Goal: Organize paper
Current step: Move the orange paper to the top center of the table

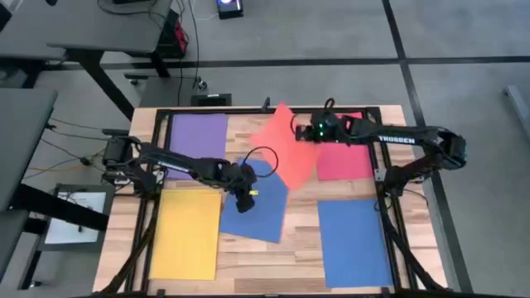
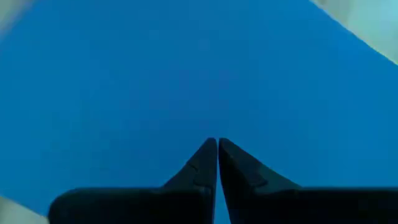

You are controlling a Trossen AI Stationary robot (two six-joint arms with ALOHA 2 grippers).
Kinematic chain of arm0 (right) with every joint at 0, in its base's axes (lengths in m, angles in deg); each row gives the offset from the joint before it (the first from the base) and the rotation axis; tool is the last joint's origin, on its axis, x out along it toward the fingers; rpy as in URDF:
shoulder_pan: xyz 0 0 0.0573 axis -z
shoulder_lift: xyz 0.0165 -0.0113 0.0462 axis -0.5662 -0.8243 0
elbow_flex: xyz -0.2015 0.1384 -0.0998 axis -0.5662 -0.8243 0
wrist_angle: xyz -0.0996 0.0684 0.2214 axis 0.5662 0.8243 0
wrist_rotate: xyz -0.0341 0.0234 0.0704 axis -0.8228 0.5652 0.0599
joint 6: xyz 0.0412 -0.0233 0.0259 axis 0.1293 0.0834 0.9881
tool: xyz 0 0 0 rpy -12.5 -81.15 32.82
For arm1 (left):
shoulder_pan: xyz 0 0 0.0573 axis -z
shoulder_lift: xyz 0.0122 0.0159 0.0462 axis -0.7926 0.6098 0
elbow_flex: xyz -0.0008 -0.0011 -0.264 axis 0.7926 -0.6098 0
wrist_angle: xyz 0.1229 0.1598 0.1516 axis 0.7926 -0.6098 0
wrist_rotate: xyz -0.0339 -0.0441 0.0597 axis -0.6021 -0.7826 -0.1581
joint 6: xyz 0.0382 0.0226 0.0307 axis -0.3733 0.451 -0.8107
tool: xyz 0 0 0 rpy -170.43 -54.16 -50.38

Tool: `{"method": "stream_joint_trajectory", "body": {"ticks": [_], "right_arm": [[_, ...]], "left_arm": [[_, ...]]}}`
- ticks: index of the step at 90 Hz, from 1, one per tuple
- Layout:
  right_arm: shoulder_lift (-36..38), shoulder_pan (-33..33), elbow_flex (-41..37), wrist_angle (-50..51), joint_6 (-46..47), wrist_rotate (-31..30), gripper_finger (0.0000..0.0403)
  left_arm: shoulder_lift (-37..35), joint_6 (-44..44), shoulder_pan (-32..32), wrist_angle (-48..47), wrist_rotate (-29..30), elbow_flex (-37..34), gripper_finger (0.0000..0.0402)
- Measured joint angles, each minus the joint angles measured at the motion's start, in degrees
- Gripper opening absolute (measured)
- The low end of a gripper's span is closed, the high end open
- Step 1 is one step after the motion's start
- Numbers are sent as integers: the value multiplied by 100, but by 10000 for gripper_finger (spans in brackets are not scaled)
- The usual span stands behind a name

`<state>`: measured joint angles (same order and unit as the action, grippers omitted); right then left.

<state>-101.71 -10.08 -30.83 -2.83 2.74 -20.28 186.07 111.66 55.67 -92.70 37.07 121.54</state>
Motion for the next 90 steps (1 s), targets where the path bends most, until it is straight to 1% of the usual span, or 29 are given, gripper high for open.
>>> {"method": "stream_joint_trajectory", "body": {"ticks": [6, 16, 26, 32, 39, 47, 62, 67, 72, 82, 90], "right_arm": [[-164, 4, 0, -376, 115, -149, 0], [-459, -133, 0, -1010, 205, -155, 0], [-695, -290, 0, -1142, 396, -148, 0], [-778, -308, 0, -1163, 70, -66, 0], [-798, -235, 0, -1100, -654, 277, 0], [-795, -87, 0, -1061, -1728, 835, 0], [-795, 320, 0, -852, -4150, 1947, 0], [-793, 449, 0, -791, -4934, 2082, 0], [-793, 593, 0, -813, -5717, 2093, 0], [-839, 852, 45, -1057, -7251, 2147, 0], [-1024, 1032, 162, -1278, -8260, 2505, 0]], "left_arm": [[183, 325, 137, 322, 2, 2, 0], [614, 880, 336, 903, 2, 6, 0], [1002, 1449, 508, 1360, 17, 85, 0], [1195, 1709, 623, 1576, 6, 141, 0], [1321, 1861, 767, 1661, -26, 235, 0], [1349, 1785, 882, 1687, -45, 311, 0], [1260, 1470, 863, 1599, -67, 347, 0], [1186, 1390, 826, 1555, -80, 343, 0], [1114, 1324, 775, 1503, -100, 334, 0], [953, 1198, 677, 1475, -98, 332, 0], [866, 1118, 619, 1460, -99, 336, 0]]}}
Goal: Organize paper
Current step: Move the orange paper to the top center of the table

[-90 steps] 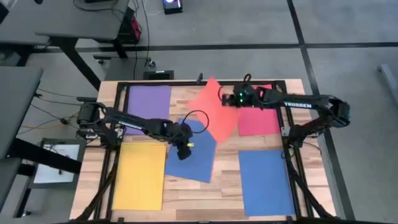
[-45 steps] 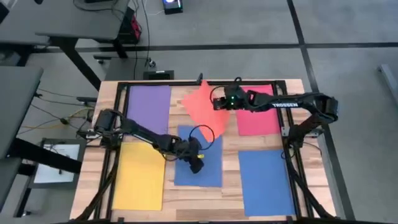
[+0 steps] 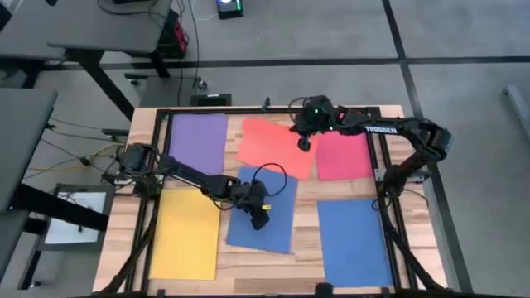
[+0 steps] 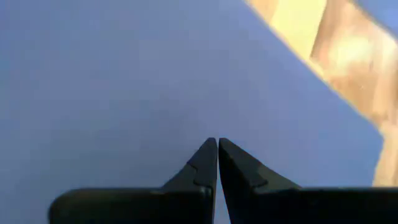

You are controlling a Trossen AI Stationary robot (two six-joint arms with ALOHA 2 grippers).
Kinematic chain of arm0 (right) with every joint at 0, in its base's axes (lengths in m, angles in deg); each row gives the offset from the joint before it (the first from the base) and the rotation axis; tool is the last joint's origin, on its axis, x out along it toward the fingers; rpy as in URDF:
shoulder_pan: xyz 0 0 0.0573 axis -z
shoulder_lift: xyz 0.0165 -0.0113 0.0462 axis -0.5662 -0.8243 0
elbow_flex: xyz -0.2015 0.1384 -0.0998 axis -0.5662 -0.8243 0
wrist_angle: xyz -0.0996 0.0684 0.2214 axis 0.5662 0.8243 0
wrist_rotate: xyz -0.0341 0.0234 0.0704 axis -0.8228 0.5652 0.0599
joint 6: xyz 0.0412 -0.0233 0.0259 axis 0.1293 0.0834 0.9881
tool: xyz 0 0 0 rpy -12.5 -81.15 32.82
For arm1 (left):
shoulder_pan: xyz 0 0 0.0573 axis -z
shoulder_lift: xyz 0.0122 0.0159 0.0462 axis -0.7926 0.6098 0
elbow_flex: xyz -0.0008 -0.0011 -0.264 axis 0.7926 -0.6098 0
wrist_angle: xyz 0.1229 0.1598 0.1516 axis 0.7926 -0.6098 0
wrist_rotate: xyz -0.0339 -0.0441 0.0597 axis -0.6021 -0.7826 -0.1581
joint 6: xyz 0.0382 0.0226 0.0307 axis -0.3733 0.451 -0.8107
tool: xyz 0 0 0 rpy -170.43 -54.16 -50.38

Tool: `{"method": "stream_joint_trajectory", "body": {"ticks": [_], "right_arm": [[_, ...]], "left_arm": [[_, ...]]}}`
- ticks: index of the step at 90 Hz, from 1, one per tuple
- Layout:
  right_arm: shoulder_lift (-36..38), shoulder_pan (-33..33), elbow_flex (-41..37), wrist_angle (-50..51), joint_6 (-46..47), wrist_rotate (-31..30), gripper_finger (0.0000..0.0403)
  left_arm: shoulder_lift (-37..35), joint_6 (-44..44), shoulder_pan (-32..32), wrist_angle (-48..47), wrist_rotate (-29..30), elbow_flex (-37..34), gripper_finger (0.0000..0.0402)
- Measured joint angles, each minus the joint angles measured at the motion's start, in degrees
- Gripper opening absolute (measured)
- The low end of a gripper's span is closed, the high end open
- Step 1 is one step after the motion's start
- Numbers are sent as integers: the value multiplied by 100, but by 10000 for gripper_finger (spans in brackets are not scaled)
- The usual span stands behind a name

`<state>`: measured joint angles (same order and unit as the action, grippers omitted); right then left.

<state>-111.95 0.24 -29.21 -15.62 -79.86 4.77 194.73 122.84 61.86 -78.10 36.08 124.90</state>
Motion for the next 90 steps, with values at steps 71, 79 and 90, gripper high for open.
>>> {"method": "stream_joint_trajectory", "body": {"ticks": [71, 79, 90], "right_arm": [[-1748, 288, 1433, 461, 256, 88, 11], [-1748, 292, 1433, 308, 92, 73, 36], [-1713, 303, 1433, 198, -94, -313, 77]], "left_arm": [[0, 317, -31, -12, -224, 4, 0], [0, 319, -31, -11, -224, 4, 0], [0, 295, -31, -12, -222, 4, 0]]}}
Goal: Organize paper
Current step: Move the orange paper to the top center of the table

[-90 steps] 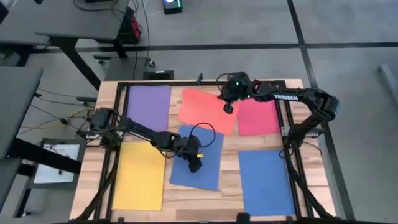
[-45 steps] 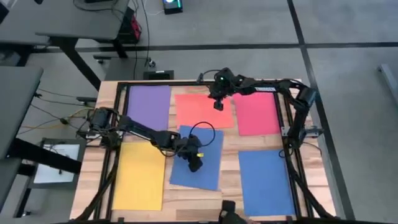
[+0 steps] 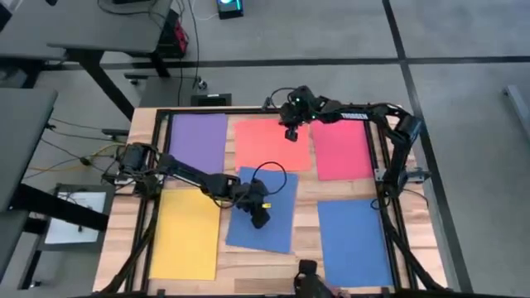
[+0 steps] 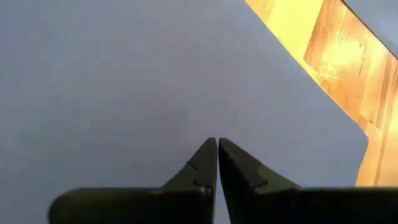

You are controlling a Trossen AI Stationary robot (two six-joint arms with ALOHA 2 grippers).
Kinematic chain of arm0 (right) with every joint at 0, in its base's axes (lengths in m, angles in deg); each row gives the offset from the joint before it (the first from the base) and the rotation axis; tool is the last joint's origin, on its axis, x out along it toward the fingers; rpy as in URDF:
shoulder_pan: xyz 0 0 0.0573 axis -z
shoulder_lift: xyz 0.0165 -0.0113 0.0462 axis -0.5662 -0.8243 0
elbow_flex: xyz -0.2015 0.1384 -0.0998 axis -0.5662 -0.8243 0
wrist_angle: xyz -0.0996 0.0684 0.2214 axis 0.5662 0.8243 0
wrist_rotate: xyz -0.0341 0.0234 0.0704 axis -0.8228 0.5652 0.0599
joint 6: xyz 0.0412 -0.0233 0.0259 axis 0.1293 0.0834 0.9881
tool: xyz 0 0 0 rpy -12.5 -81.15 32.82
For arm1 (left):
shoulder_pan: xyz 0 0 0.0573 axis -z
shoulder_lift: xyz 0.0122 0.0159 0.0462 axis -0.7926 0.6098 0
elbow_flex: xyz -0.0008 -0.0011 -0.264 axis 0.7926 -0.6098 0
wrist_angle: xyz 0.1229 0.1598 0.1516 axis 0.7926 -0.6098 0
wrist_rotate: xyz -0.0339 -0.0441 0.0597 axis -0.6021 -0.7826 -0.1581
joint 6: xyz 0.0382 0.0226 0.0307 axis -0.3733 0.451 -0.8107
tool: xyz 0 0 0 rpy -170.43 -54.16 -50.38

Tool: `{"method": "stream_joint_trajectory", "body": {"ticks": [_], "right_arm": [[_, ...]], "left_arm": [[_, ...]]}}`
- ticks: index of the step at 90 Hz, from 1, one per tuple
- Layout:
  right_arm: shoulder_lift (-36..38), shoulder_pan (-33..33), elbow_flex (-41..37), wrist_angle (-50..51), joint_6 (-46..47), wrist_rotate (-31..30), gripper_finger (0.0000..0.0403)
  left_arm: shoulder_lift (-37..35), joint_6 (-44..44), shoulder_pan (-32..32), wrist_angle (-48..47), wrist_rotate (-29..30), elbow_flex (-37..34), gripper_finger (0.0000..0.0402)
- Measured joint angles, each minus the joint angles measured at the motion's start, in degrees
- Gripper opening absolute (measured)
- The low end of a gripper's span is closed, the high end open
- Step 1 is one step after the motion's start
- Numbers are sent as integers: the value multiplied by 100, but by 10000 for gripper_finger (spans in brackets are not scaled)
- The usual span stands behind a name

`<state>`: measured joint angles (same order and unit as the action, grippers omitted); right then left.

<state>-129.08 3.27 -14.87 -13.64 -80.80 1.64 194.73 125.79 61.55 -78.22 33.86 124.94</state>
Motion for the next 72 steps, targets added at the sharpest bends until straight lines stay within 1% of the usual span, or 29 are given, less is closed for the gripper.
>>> {"method": "stream_joint_trajectory", "body": {"ticks": [9, 19, 24, 29, 33, 37, 42, 45, 51, 62, 65, 72], "right_arm": [[0, 0, 1, -35, -277, -551, 103], [0, 0, 193, 132, -606, -1201, 122], [0, -14, 415, 373, -703, -1349, 127], [7, -47, 740, 939, -578, -1374, 130], [45, -93, 1031, 1557, -72, -1249, 130], [73, -130, 1245, 1995, 690, -769, 129], [99, -169, 1296, 2130, 1482, -84, 124], [101, -202, 1231, 2153, 1750, 126, 118], [-36, -310, 1065, 2086, 2037, 171, 93], [-401, -498, 983, 2169, 2207, 257, 18], [-482, -552, 990, 2185, 2211, 313, 11], [-674, -710, 992, 2235, 2217, 378, 10]], "left_arm": [[0, 5, 0, 1, 1, 0, 0], [0, 22, 0, 1, 2, 0, 0], [0, 22, 0, -2, 2, 0, 0], [0, 20, 0, -15, 2, 2, 0], [-2, 5, 0, -61, 2, 2, 0], [-4, 2, 0, -125, 2, 2, 0], [-13, 26, -7, -181, 2, 2, 0], [-39, 76, -9, -232, 0, 2, 0], [-145, 130, -9, -358, -105, 2, 0], [-765, -132, 11, -1046, -182, 3, 0], [-1008, -246, 16, -1315, -178, 4, 0], [-1595, -466, 21, -1966, -80, 12, 0]]}}
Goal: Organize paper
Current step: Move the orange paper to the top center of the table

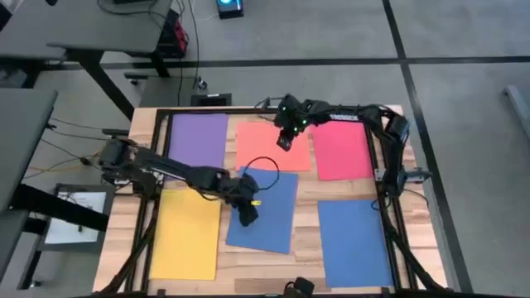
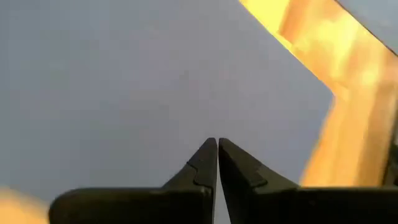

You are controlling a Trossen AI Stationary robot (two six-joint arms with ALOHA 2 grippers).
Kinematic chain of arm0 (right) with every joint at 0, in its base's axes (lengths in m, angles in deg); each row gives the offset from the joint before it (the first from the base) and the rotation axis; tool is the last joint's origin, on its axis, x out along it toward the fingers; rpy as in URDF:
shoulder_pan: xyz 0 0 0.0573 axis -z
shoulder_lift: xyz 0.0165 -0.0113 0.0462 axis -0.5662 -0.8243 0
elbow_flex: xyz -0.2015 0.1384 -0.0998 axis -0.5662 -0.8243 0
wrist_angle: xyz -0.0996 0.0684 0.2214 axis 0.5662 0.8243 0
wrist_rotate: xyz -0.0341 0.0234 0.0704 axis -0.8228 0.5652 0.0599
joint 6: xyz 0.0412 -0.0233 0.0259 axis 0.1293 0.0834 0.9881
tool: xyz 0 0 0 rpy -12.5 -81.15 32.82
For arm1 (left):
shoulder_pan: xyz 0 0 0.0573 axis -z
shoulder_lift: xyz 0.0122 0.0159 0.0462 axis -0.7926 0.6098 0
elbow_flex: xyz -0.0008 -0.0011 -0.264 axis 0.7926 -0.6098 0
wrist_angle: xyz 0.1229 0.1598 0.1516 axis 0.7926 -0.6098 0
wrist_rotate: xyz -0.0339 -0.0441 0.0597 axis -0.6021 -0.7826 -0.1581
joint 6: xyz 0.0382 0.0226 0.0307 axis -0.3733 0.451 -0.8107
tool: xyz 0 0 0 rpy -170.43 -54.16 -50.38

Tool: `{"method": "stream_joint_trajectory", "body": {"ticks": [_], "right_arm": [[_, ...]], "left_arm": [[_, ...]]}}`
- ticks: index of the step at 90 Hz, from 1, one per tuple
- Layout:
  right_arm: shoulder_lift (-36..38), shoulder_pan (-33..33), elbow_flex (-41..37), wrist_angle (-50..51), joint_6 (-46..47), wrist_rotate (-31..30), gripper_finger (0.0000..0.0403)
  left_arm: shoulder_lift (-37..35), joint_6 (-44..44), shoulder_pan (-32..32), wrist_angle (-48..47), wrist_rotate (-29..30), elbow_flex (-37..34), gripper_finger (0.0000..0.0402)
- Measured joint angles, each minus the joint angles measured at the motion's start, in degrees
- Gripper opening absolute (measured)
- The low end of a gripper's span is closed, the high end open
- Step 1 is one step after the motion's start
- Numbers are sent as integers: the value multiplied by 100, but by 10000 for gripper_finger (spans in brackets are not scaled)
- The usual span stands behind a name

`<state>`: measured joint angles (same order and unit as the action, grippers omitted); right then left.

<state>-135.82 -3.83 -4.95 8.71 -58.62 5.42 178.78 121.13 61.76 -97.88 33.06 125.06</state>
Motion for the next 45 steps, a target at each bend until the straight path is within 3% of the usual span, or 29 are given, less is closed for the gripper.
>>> {"method": "stream_joint_trajectory", "body": {"ticks": [20, 45], "right_arm": [[-386, -245, 11, -139, 57, 15, 1], [-607, -199, 44, -548, 127, 21, 0]], "left_arm": [[-1145, -61, -18, -1462, 1071, -5, 0], [-1309, -66, -23, -1613, 1260, -5, 0]]}}
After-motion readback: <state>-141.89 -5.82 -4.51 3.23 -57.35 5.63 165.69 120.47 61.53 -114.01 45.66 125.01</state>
